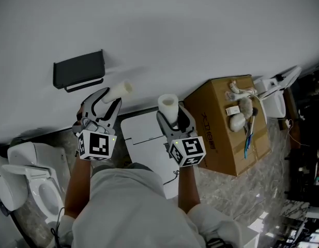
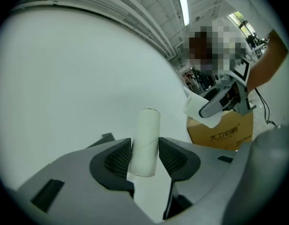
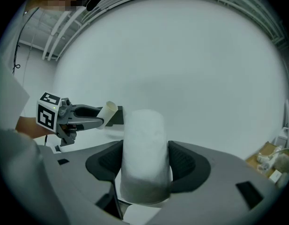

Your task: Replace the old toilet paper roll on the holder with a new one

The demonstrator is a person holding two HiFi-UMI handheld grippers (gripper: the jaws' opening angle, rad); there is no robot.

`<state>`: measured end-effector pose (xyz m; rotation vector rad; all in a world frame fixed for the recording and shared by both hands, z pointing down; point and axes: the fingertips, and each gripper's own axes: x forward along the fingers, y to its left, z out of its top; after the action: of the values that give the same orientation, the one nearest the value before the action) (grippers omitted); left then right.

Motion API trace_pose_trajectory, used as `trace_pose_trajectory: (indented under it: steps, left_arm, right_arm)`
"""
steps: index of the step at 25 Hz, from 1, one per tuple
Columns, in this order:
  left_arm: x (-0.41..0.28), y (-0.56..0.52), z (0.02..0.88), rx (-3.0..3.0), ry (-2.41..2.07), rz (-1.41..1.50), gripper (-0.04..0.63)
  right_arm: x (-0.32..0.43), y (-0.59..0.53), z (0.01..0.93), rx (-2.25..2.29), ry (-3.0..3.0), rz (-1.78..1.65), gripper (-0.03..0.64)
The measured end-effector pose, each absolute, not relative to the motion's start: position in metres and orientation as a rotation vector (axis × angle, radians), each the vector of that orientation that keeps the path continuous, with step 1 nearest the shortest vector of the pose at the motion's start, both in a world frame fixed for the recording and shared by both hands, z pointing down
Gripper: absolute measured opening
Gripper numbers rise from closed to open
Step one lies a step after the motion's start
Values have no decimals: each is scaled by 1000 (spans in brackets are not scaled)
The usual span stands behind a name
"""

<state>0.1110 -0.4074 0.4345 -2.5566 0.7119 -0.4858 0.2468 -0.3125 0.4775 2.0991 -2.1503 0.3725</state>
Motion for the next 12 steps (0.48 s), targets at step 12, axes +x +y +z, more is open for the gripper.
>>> trace_pose_trajectory:
  steps: [12]
  left_arm:
    - [23,-408,405,-2788,1081,-80,204]
  right_arm:
    - [218,-333,473,1941,-2210,281,293]
